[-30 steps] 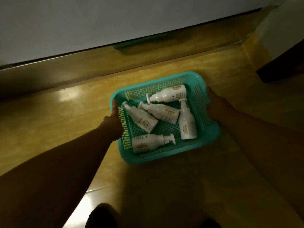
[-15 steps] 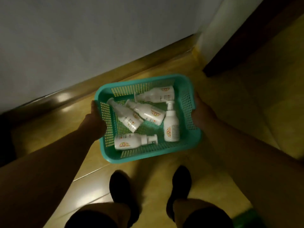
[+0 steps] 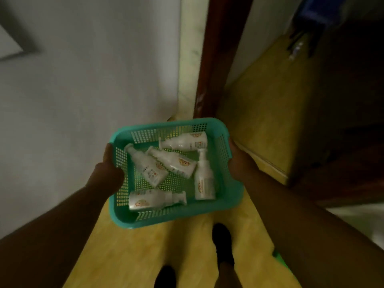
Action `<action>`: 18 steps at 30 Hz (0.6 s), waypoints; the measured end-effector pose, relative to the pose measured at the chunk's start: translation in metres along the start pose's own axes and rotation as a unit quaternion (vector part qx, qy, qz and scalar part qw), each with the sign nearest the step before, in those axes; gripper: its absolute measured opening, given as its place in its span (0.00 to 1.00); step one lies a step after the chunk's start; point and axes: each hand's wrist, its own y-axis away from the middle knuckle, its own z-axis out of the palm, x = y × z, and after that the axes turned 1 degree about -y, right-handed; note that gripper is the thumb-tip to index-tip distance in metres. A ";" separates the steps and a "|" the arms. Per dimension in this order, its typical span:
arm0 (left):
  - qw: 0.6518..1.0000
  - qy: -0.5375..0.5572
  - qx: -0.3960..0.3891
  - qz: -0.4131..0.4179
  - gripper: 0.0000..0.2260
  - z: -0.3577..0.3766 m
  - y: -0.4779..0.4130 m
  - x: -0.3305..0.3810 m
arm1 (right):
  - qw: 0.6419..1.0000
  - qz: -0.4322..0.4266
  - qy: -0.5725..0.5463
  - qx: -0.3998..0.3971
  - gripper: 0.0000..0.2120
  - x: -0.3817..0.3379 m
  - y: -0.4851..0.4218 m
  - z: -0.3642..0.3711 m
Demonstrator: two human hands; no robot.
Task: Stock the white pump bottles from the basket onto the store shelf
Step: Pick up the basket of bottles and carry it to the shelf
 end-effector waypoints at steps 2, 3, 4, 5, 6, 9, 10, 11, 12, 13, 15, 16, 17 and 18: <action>0.998 -0.045 -0.020 0.035 0.37 -0.014 0.015 0.021 | 0.999 0.044 0.004 0.007 0.34 0.009 0.041 -0.022; 0.996 -0.068 -0.025 0.052 0.38 -0.019 0.024 0.032 | 0.998 0.067 0.005 0.010 0.36 0.014 0.064 -0.032; 0.993 -0.087 -0.032 0.070 0.38 -0.023 0.035 0.045 | 0.996 0.089 0.002 0.016 0.37 0.020 0.089 -0.042; 0.990 -0.099 -0.038 0.093 0.37 -0.024 0.049 0.056 | 0.994 0.108 -0.002 0.025 0.38 0.026 0.113 -0.050; 0.987 -0.106 -0.046 0.113 0.37 -0.023 0.062 0.067 | 0.992 0.123 -0.010 0.035 0.38 0.035 0.137 -0.057; 0.974 -0.124 -0.079 0.172 0.38 -0.009 0.103 0.095 | 0.982 0.171 -0.042 0.068 0.38 0.071 0.208 -0.071; 0.969 -0.124 -0.090 0.196 0.38 0.000 0.120 0.105 | 0.978 0.186 -0.050 0.084 0.38 0.086 0.231 -0.073; 0.962 -0.127 -0.099 0.221 0.38 0.010 0.138 0.114 | 0.973 0.204 -0.055 0.094 0.39 0.100 0.256 -0.075; 0.955 -0.132 -0.106 0.245 0.38 0.021 0.156 0.121 | 0.969 0.220 -0.061 0.098 0.39 0.114 0.280 -0.076; 0.946 -0.143 -0.109 0.269 0.38 0.032 0.176 0.128 | 0.965 0.236 -0.068 0.097 0.40 0.130 0.305 -0.075; 0.923 -0.180 -0.107 0.323 0.37 0.060 0.211 0.136 | 0.955 0.267 -0.077 0.101 0.40 0.160 0.356 -0.070; 0.913 -0.197 -0.121 0.337 0.37 0.077 0.225 0.138 | 0.949 0.284 -0.082 0.108 0.40 0.176 0.383 -0.066; 0.906 -0.209 -0.146 0.338 0.37 0.095 0.240 0.138 | 0.942 0.301 -0.089 0.117 0.41 0.192 0.410 -0.061; 0.896 -0.221 -0.173 0.343 0.37 0.112 0.256 0.139 | 0.936 0.316 -0.096 0.124 0.41 0.209 0.438 -0.056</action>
